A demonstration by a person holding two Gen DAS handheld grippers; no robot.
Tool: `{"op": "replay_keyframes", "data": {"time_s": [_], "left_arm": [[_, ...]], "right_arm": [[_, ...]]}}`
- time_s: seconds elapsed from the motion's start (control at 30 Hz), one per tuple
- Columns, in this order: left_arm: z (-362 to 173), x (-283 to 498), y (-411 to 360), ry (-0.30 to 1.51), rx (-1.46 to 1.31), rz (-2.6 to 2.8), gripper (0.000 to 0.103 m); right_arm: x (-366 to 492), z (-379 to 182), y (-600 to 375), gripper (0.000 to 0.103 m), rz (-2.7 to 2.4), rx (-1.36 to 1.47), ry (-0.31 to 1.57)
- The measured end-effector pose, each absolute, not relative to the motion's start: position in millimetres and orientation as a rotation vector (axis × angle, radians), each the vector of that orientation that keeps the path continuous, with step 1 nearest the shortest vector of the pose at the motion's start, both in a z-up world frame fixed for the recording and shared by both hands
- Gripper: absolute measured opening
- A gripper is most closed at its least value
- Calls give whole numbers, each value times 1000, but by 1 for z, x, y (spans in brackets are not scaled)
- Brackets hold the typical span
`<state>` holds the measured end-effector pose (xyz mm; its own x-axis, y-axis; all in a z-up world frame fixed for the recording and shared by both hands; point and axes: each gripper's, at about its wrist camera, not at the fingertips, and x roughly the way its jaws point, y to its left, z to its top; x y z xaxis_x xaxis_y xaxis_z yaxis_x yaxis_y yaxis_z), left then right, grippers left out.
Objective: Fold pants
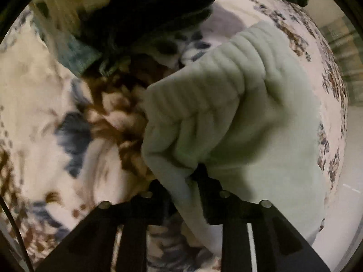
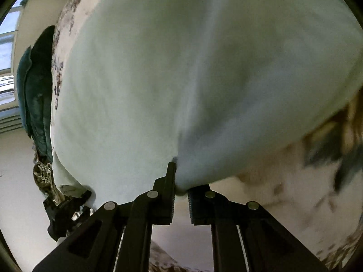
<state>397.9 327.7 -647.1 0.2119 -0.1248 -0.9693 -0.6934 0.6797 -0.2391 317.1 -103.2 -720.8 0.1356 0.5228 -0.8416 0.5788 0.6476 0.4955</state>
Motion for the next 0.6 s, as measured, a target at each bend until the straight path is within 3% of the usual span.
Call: {"op": "replay_keyframes", "data": {"time_s": [0.03,0.1,0.13,0.17,0.2,0.37,0.5,0.6], "left_arm": [[-636,396,323,1322,-723,466,37],[-605,391,306,1306,-605,477,57],[-593,388,298,1291,-556,472,66],[-579,384,284,1273,-495,459,87],[-561,381,265,1251,-424,432,95],[-523,380,166,1187,-223,268,95],[-553,404,80,1234,-183,162,95],[-585,423,28,1292,-186,113,95]], "right_arm": [[319,-718,-107,22,-20,971,1514],[317,-705,-115,64,22,952,1502],[313,-694,-122,71,45,953,1475],[308,-686,-128,73,66,961,1452],[302,-675,-137,73,73,962,1436],[258,-619,-225,73,-118,985,1324],[224,-597,-340,73,-412,975,1164],[216,-620,-423,73,-543,1041,1111]]}}
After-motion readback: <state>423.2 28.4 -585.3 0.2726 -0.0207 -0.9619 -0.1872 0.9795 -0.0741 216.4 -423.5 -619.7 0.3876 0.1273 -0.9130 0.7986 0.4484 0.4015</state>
